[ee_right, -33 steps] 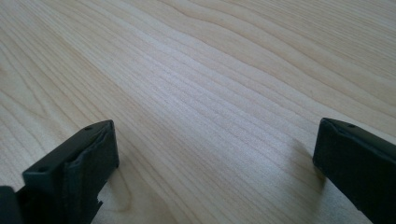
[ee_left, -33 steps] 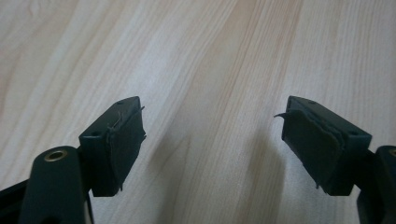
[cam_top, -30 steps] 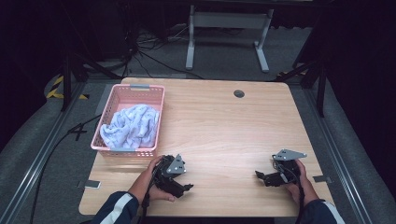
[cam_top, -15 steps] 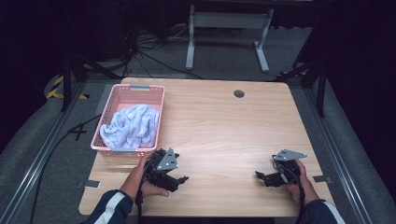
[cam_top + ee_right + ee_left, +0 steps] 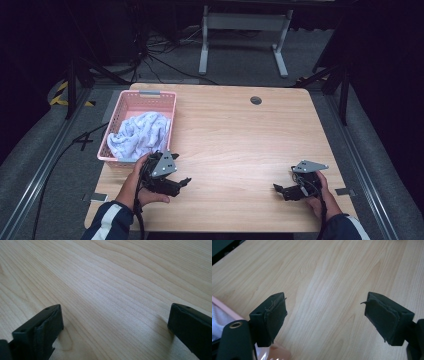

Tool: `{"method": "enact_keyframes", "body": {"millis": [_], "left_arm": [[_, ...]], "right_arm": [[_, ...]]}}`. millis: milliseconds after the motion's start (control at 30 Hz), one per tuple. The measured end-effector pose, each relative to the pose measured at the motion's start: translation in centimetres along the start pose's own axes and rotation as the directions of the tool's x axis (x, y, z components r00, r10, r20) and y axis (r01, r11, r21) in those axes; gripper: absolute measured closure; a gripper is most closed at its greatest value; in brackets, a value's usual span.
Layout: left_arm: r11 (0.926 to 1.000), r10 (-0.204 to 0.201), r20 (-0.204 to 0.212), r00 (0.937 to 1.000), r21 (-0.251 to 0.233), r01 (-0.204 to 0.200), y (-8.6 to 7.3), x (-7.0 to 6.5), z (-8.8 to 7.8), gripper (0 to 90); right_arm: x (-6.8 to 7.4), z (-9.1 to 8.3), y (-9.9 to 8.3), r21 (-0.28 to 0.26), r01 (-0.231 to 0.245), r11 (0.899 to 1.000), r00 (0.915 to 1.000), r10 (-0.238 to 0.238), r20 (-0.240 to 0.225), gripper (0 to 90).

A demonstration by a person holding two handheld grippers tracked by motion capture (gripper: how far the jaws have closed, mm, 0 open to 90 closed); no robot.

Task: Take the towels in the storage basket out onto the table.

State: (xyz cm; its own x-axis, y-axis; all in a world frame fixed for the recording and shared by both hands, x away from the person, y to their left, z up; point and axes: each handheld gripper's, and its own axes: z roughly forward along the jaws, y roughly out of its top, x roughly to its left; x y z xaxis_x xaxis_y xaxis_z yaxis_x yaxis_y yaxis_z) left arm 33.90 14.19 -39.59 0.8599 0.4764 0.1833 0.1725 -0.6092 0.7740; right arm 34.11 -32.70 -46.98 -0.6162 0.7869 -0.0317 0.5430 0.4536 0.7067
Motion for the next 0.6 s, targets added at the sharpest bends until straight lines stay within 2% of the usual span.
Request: {"method": "enact_keyframes", "body": {"millis": [133,333,600], "left_arm": [[0.9999,-0.01,-0.034,0.9994,0.008,0.01,-0.2,0.8,-0.9,18.1],[0.9991,-0.039,-0.085,0.9956,-0.019,0.038,-0.5,1.7,-2.2,17.8],[0.9946,-0.095,-0.135,0.9863,-0.055,0.088,-1.1,3.7,-3.8,17.6]], "right_arm": [[0.0,0.0,0.0,0.001,0.0,1.0,1.0,0.0,-0.001,0.5],[0.0,0.0,0.0,0.0,0.0,1.0,1.0,0.0,-0.001,0.4],[0.0,0.0,0.0,0.001,-0.001,1.0,1.0,0.001,-0.001,0.4]]}}
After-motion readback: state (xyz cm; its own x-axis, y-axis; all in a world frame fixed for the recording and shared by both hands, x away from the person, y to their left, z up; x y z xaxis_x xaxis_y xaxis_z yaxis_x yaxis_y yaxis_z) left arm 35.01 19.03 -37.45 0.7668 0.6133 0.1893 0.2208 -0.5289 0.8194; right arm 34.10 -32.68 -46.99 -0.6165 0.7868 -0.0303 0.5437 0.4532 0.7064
